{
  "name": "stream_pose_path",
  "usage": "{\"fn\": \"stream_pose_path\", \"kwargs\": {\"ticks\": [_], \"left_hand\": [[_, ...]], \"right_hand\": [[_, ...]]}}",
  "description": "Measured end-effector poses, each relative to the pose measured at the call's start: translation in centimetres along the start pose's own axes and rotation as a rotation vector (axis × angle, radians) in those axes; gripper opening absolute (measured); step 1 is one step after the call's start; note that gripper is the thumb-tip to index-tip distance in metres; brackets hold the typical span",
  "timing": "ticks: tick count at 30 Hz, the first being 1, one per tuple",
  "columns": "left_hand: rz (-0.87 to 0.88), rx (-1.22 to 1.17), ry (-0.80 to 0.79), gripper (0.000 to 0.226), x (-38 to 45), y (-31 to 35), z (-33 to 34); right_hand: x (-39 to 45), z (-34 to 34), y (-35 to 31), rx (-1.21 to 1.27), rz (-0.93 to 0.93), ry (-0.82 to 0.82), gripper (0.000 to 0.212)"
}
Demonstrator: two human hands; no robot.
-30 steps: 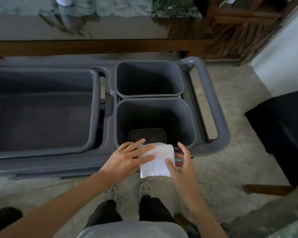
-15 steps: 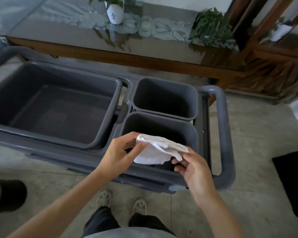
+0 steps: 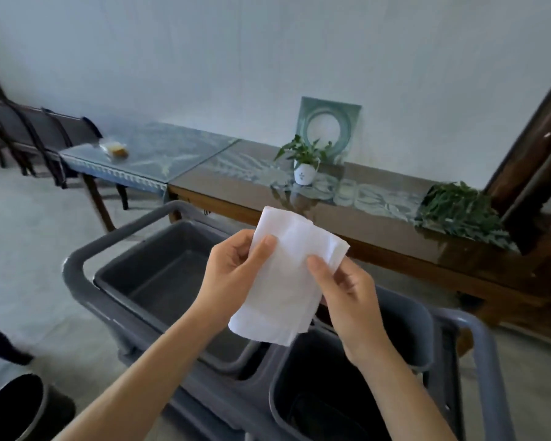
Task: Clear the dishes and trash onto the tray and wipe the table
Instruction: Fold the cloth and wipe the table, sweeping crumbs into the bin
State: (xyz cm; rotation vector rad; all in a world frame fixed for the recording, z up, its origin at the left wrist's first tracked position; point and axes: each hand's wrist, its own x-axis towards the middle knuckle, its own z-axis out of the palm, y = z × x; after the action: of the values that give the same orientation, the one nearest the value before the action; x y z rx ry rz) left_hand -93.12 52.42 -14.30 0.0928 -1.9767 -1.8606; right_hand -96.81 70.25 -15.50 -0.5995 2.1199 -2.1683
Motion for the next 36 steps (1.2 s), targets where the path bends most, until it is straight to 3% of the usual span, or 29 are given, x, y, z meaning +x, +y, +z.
{"fn": "stream_pose_path", "kwargs": {"ticks": [3, 6, 10, 13, 17, 21, 27, 31, 36], "left_hand": [[0.086, 0.142, 0.145, 0.017, 1.5, 2.7, -3.0], [0.181, 0.369, 0.350, 0.042, 1.3, 5.0, -6.4], [0.307, 0.411, 0.198, 0.031, -1.1, 7.6, -10.7], [0.287, 0.282, 0.146, 0.043, -3.0, 10.1, -14.1], [0.303, 0.247, 0.255, 0.051, -5.2, 13.3, -19.2], [0.352, 0.292, 0.291, 0.053, -7.5, 15.6, -23.6], [0.343, 0.283, 0.267, 0.030, -12.4, 17.1, -29.6], [0.310, 0.286, 0.364, 0.004, -15.8, 17.3, -34.6], [0.210, 0.380, 0.554, 0.024, -20.0, 17.4, -41.9]], "right_hand": [[1.9, 3.9, -2.4, 0.038, -0.067, 0.027, 0.019], [2.7, 8.2, -4.7, 0.077, -0.091, 0.014, 0.018], [2.2, 13.9, -8.3, 0.149, -0.101, -0.028, 0.015], [1.0, 17.9, -11.1, 0.187, -0.096, -0.129, 0.018], [-0.9, 22.8, -14.1, 0.258, -0.054, -0.229, 0.045], [-3.3, 27.0, -16.1, 0.303, -0.039, -0.304, 0.059], [-6.8, 33.2, -17.2, 0.369, -0.042, -0.433, 0.046], [-8.9, 38.1, -17.6, 0.355, -0.019, -0.519, 0.030], [-11.5, 45.5, -17.9, 0.327, -0.001, -0.623, 0.033]]}}
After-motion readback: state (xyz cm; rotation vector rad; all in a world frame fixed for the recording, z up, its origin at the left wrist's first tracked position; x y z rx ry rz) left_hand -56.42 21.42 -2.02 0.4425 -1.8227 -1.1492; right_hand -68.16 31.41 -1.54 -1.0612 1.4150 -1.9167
